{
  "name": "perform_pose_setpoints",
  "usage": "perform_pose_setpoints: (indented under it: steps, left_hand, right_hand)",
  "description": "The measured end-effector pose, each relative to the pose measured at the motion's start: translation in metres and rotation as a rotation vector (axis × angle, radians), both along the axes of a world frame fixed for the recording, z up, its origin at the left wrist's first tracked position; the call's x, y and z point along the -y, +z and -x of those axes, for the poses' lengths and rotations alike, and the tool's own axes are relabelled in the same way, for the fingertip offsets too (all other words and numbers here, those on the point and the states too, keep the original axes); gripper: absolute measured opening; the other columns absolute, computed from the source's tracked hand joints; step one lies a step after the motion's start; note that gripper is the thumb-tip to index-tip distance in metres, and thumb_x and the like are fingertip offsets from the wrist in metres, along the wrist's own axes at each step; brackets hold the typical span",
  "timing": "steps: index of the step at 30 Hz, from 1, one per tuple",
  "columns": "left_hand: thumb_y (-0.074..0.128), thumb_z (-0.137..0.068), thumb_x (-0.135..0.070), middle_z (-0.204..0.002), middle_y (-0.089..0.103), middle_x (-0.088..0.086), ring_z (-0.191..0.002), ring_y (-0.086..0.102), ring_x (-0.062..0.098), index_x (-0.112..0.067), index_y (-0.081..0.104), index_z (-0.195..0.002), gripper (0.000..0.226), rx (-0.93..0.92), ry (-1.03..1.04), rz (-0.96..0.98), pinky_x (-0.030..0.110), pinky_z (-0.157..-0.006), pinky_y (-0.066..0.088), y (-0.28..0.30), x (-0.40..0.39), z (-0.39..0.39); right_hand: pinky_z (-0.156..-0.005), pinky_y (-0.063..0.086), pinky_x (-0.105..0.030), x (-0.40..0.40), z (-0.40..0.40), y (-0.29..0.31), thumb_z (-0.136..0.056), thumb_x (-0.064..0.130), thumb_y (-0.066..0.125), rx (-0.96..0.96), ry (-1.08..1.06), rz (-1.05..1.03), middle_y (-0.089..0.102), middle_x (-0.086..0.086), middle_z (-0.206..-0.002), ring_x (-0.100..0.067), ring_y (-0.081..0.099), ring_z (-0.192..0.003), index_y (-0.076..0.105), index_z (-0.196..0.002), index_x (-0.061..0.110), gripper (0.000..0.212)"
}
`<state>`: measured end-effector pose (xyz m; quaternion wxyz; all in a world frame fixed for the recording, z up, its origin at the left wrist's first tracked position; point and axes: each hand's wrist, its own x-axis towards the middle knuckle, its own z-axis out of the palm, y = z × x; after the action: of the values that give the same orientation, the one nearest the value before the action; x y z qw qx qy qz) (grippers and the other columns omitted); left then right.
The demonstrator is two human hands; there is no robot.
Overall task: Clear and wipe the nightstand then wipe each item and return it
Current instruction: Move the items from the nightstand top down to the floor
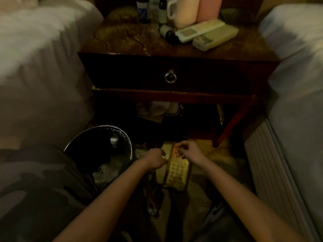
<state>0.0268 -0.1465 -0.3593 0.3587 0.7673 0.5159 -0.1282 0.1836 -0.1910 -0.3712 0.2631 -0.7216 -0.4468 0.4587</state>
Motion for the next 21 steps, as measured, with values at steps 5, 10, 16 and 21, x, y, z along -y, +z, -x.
perform_pose_setpoints:
  steps: [5, 10, 16, 21]
  left_hand:
    - [0.057, -0.091, -0.031, -0.12, 0.062, 0.003, -0.106, 0.06, 0.018, -0.019, 0.059, -0.125, 0.036, 0.168, -0.034, -0.238, 0.035, -0.092, 0.05, 0.096, -0.041, -0.003]
    - [0.057, -0.092, -0.022, -0.108, 0.067, -0.004, -0.093, 0.064, 0.009, -0.021, 0.063, -0.117, 0.026, 0.431, 0.065, -0.415, 0.033, -0.088, 0.053, 0.176, -0.076, 0.004]
    - [0.057, -0.092, -0.015, -0.098, 0.068, -0.008, -0.091, 0.06, 0.002, -0.021, 0.07, -0.103, 0.018, 0.736, 0.267, -0.628, 0.007, -0.074, 0.04, 0.223, -0.11, -0.002]
    - [0.057, -0.09, -0.01, -0.108, 0.066, -0.005, -0.1, 0.058, 0.004, -0.019, 0.068, -0.109, 0.024, 0.839, 0.267, -0.636, 0.013, -0.086, 0.041, 0.234, -0.12, -0.021]
  right_hand:
    - [-0.069, 0.055, -0.019, -0.022, -0.01, 0.092, -0.091, 0.004, 0.056, 0.088, 0.074, -0.19, 0.067, -0.003, -0.089, -0.011, 0.066, -0.074, 0.065, -0.107, 0.012, 0.02]
    - [-0.064, 0.05, -0.012, -0.041, -0.013, 0.182, -0.091, 0.005, 0.056, 0.192, 0.148, -0.366, 0.07, -0.002, -0.087, -0.006, 0.068, -0.072, 0.066, -0.101, 0.018, 0.02]
    - [-0.066, 0.048, -0.012, -0.079, -0.02, 0.256, -0.09, 0.008, 0.058, 0.38, 0.16, -0.517, 0.068, 0.009, -0.085, -0.001, 0.065, -0.065, 0.068, -0.097, 0.023, 0.02]
    - [-0.068, 0.043, -0.024, -0.132, -0.023, 0.279, -0.087, 0.018, 0.063, 0.681, 0.09, -0.537, 0.062, 0.006, -0.086, -0.01, 0.057, -0.079, 0.065, -0.111, 0.019, 0.024]
